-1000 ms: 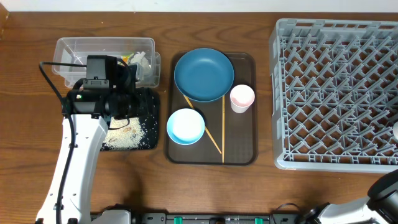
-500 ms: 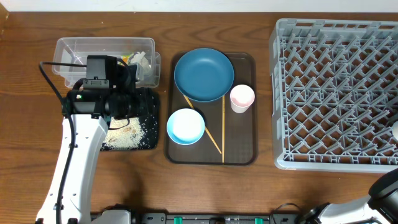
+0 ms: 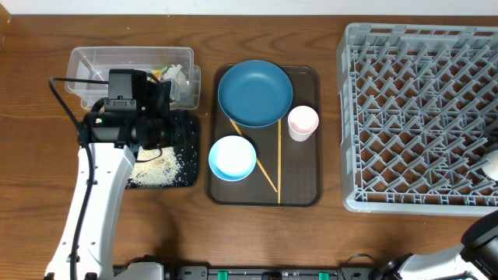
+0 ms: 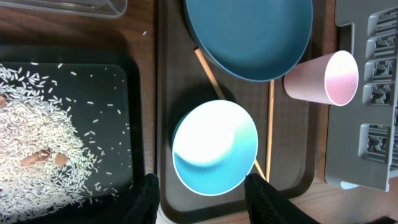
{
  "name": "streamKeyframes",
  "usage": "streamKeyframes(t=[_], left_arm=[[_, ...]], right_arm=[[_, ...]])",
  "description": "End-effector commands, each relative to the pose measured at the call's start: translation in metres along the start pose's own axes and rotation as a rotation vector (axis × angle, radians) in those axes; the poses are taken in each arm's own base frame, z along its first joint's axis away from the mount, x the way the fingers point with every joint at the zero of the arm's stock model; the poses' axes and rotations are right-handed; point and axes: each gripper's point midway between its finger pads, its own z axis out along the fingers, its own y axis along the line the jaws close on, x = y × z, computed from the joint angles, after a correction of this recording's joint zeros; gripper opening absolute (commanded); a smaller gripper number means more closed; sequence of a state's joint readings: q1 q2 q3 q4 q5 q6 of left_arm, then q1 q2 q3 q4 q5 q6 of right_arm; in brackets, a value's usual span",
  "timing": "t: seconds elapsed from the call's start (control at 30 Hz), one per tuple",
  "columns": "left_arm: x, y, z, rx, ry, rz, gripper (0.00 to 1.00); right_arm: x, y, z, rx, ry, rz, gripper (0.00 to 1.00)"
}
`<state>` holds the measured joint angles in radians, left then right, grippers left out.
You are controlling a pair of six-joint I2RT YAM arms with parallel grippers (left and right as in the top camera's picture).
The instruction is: Sort waste into correct bins and load items into the dishwasher rack
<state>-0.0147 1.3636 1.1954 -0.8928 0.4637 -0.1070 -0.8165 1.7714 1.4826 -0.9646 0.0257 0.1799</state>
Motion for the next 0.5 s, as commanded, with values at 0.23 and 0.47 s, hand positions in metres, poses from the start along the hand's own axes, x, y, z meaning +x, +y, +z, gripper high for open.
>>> streamKeyframes(t=[0.23, 0.47], left_arm=[[-0.001, 0.002, -0.002, -0.013, -0.007, 0.008, 0.48], [-0.001, 0.002, -0.002, -0.012, -0.007, 0.009, 0.49]], right_arm=[[0.005, 0.011, 0.002, -0.065, 0.022, 0.007, 0.95], [0.004, 0.053, -0.022, -0.274, -0.009, -0.074, 0.94]])
